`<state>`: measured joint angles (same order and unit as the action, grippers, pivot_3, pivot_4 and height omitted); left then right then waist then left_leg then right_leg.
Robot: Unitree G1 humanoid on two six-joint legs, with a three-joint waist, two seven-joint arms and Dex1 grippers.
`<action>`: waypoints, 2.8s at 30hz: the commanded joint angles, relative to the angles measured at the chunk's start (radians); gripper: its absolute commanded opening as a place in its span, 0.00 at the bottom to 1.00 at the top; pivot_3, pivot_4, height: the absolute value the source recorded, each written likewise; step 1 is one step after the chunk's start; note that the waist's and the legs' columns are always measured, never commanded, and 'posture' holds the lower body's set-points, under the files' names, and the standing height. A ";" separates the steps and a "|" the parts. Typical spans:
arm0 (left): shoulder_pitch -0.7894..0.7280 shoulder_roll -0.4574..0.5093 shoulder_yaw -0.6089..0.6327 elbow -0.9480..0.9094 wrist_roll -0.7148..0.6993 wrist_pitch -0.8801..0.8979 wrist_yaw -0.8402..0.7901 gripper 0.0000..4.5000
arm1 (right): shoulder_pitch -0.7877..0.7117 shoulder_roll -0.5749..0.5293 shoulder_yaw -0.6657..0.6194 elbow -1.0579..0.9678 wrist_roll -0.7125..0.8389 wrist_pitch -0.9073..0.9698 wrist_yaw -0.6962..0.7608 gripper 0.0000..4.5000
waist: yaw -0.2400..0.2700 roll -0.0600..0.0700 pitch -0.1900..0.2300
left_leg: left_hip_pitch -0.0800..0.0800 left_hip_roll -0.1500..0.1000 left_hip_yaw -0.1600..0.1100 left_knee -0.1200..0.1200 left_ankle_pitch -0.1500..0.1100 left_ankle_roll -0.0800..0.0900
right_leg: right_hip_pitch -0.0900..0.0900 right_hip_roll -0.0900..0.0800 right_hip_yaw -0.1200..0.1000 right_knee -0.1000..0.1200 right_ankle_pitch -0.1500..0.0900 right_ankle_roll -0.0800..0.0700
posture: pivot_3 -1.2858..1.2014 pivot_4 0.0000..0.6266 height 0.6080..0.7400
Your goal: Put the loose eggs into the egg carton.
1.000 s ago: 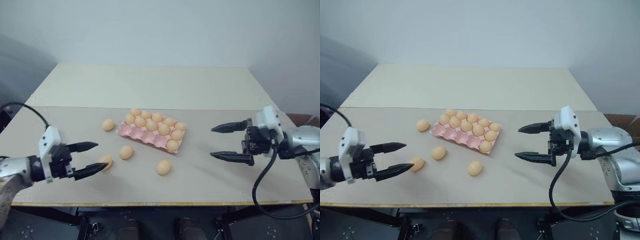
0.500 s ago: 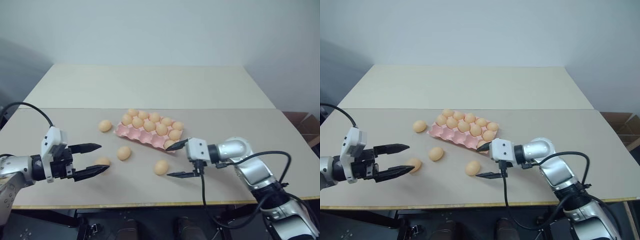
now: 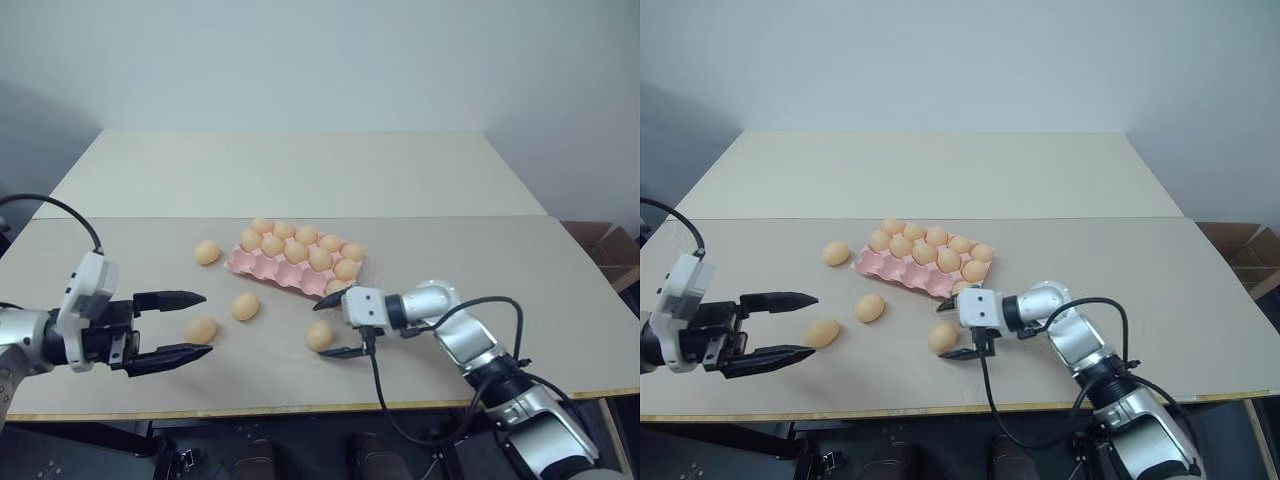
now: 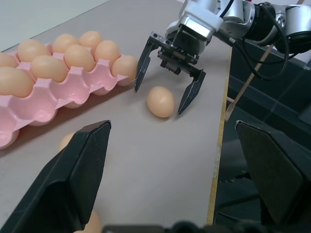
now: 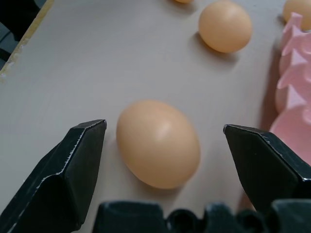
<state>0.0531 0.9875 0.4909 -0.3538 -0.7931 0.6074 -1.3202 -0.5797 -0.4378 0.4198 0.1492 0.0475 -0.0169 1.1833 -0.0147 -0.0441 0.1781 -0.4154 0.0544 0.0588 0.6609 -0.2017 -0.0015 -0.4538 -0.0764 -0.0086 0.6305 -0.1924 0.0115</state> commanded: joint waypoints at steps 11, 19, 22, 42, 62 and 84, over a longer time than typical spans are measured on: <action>0.043 -0.018 0.067 -0.030 -0.014 -0.040 0.027 1.00 | -0.076 0.024 -0.118 -0.122 0.181 0.113 0.051 0.49 | -0.001 0.000 0.000 | 0.000 0.000 0.000 0.000 0.000 0.000 | 0.000 0.000 0.000 0.000 0.001 0.001 | 0.52 0.24 1.00; 0.056 -0.023 0.089 -0.049 -0.020 -0.032 0.055 1.00 | -0.220 0.072 -0.116 0.075 0.014 0.035 -0.149 0.49 | 0.003 0.000 0.000 | 0.000 0.002 0.000 0.000 0.000 0.000 | 0.000 0.001 -0.001 0.001 0.001 0.000 | 0.52 0.24 1.00; 0.063 -0.021 0.101 -0.057 -0.031 -0.024 0.061 1.00 | -0.241 0.090 -0.104 0.138 -0.029 0.027 -0.187 0.49 | 0.003 0.000 0.000 | -0.001 0.001 0.000 0.000 0.000 0.000 | -0.001 0.000 -0.001 0.000 0.000 -0.001 | 0.52 0.24 1.00; 0.109 -0.009 0.170 0.023 -0.016 -0.024 0.077 1.00 | -0.107 -0.123 -0.382 -0.192 0.328 0.257 0.004 0.99 | 0.006 0.000 0.000 | -0.001 0.002 0.000 0.000 0.000 0.000 | 0.000 0.000 -0.002 -0.001 0.001 0.000 | 0.52 0.24 1.00; 0.170 0.004 0.230 0.101 0.042 -0.044 0.036 1.00 | 0.213 -0.487 -0.641 -0.376 0.602 0.437 0.163 0.99 | 0.003 0.000 0.000 | 0.001 0.005 0.003 -0.001 0.000 -0.001 | -0.002 0.001 -0.002 -0.001 -0.002 -0.005 | 0.52 0.24 1.00; -0.172 -0.088 -0.313 0.366 0.432 -0.342 0.121 1.00 | 0.173 -0.478 -0.620 -0.408 0.617 0.440 0.103 0.99 | 0.022 0.000 0.000 | -0.001 0.005 0.004 -0.001 0.000 -0.001 | -0.002 0.001 -0.001 -0.002 -0.001 -0.004 | 0.52 0.24 1.00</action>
<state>-0.1015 0.9012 0.1985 -0.0092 -0.3906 0.2999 -1.2104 -0.3870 -0.9139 -0.1754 -0.2304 0.6507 0.4168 1.3042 0.0071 -0.0439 0.1782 -0.4159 0.0588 0.0625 0.6602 -0.2021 -0.0022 -0.4554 -0.0750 -0.0096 0.6286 -0.1917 0.0106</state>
